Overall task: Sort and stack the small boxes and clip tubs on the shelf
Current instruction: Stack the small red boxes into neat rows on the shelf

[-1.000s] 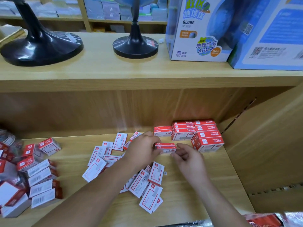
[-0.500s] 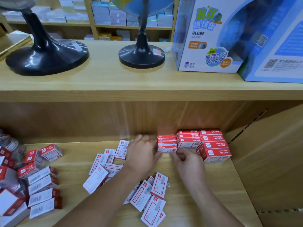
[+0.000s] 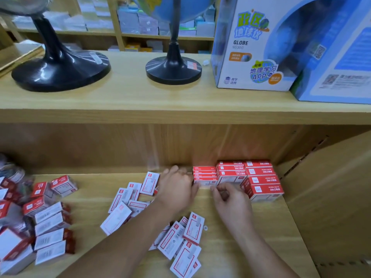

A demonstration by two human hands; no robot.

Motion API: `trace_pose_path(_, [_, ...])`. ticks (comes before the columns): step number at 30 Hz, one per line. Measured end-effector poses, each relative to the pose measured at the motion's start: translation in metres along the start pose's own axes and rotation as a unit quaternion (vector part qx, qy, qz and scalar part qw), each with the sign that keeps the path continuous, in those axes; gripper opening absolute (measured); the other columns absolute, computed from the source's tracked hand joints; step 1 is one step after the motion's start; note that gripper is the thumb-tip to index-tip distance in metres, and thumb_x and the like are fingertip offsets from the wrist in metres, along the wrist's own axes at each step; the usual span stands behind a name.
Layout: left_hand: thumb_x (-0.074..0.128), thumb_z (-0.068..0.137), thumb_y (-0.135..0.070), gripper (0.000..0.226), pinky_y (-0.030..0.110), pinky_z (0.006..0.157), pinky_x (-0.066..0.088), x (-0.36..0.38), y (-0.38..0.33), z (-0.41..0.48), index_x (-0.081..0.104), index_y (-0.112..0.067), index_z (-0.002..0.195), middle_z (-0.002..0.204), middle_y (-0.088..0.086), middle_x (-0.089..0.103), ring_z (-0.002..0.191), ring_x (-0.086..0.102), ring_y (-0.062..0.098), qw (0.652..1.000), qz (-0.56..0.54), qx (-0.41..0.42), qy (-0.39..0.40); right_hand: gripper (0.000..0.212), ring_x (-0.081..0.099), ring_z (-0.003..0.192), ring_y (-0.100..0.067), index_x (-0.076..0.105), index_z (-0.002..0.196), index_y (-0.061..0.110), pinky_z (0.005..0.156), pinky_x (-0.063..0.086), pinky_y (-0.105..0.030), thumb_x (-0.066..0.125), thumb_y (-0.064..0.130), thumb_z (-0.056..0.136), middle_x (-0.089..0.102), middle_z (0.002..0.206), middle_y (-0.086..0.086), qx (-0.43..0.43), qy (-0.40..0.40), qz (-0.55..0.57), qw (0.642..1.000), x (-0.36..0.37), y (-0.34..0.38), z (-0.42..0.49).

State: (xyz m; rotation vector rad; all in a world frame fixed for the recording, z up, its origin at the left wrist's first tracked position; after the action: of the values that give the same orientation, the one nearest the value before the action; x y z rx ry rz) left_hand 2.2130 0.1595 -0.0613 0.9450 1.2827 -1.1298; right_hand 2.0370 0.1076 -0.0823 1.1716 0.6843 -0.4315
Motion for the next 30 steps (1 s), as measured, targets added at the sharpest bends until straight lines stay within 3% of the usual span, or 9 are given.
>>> trace_pose_path(5, [0.049,0.095,-0.056,0.040,0.037,0.089,0.036,-0.014,-0.001,-0.005,0.069,-0.026,0.112,0.108,-0.004,0.065,0.109,0.053,0.022,1.000,-0.011,0.003,0.002,0.007,0.062,0.076,-0.014,0.072,0.081,0.024,0.079,0.051,-0.031,0.071,0.018,0.085,0.053,0.084,0.010,-0.008,0.056,0.063,0.996,0.006,-0.006,-0.019])
trace_pose_path(8, [0.057,0.090,-0.054,0.031,0.035,0.080,0.044,-0.035,0.007,-0.030,0.072,-0.027,0.096,0.092,-0.005,0.065,0.095,0.058,0.023,0.994,-0.097,0.008,-0.048,0.007,0.062,0.084,-0.011,0.075,0.083,0.027,0.080,0.053,-0.034,0.072,0.020,0.083,0.054,0.088,0.013,-0.031,0.069,0.106,0.991,0.002,-0.006,-0.036])
trace_pose_path(10, [0.049,0.083,-0.068,0.048,0.032,0.070,0.042,-0.039,0.006,-0.054,0.060,-0.023,0.071,0.080,-0.005,0.058,0.089,0.057,0.022,0.989,-0.144,0.005,0.023,0.008,0.062,0.093,-0.010,0.076,0.086,0.027,0.082,0.054,-0.034,0.070,0.025,0.082,0.054,0.094,0.016,-0.047,0.079,0.131,0.987,-0.003,-0.006,-0.045])
trace_pose_path(12, [0.040,0.071,-0.084,0.064,0.031,0.072,0.035,-0.039,0.000,-0.079,0.051,-0.021,0.063,0.082,-0.003,0.056,0.091,0.052,0.020,0.992,-0.094,0.013,0.082,0.014,0.062,0.101,-0.009,0.078,0.091,0.025,0.085,0.056,-0.034,0.069,0.030,0.081,0.053,0.103,0.018,-0.052,0.099,0.137,0.984,-0.005,-0.004,-0.053])
trace_pose_path(16, [0.053,0.071,-0.079,0.057,0.037,0.091,0.041,-0.031,-0.011,-0.105,0.070,-0.028,0.090,0.099,-0.004,0.060,0.105,0.047,0.019,0.993,-0.091,0.018,0.072,0.014,0.050,0.116,0.002,0.079,0.093,0.034,0.100,0.041,-0.018,0.070,0.033,0.083,0.050,0.120,0.019,-0.064,0.131,0.099,0.984,-0.007,0.001,-0.069])
trace_pose_path(19, [0.059,0.076,-0.064,0.042,0.040,0.092,0.044,-0.022,-0.015,-0.111,0.070,-0.028,0.095,0.100,-0.006,0.061,0.103,0.050,0.019,0.988,-0.150,0.018,0.034,0.026,0.041,0.124,0.012,0.073,0.097,0.047,0.103,0.028,-0.004,0.071,0.022,0.091,0.045,0.130,0.022,-0.056,0.178,0.104,0.977,-0.006,0.003,-0.077])
trace_pose_path(24, [0.072,0.080,-0.042,0.014,0.039,0.081,0.048,-0.021,-0.007,-0.104,0.070,-0.028,0.081,0.080,-0.012,0.065,0.083,0.056,0.011,0.945,-0.323,-0.037,-0.028,0.021,0.045,0.131,0.001,0.071,0.106,0.037,0.113,0.037,-0.027,0.072,0.023,0.090,0.049,0.132,0.016,0.007,0.158,0.161,0.974,-0.007,-0.003,-0.076])
trace_pose_path(27, [0.069,0.084,-0.043,0.012,0.042,0.086,0.045,-0.023,-0.009,-0.104,0.070,-0.031,0.084,0.082,-0.015,0.064,0.088,0.056,0.008,0.939,-0.341,-0.027,-0.033,0.028,0.044,0.134,0.000,0.072,0.110,0.039,0.113,0.037,-0.029,0.072,0.041,0.082,0.049,0.135,0.016,0.026,0.166,0.209,0.963,-0.010,0.000,-0.078])
trace_pose_path(30, [0.073,0.085,-0.037,0.009,0.040,0.079,0.050,-0.029,-0.009,-0.109,0.071,-0.030,0.090,0.086,-0.015,0.063,0.085,0.057,0.009,0.931,-0.362,-0.015,-0.034,0.023,0.048,0.131,-0.002,0.077,0.100,0.036,0.112,0.039,-0.031,0.074,0.041,0.078,0.052,0.136,0.015,0.034,0.169,0.238,0.956,-0.013,-0.001,-0.080])
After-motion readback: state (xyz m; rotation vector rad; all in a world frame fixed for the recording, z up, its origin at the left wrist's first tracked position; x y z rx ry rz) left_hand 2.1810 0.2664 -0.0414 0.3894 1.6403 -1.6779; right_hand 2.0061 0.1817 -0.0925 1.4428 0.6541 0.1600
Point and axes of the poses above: each hand's wrist, its own z-axis towards the middle knuckle, its own x-axis out of the palm, y = z × x, the point moved 6 cm from there along z, towards the middle knuckle
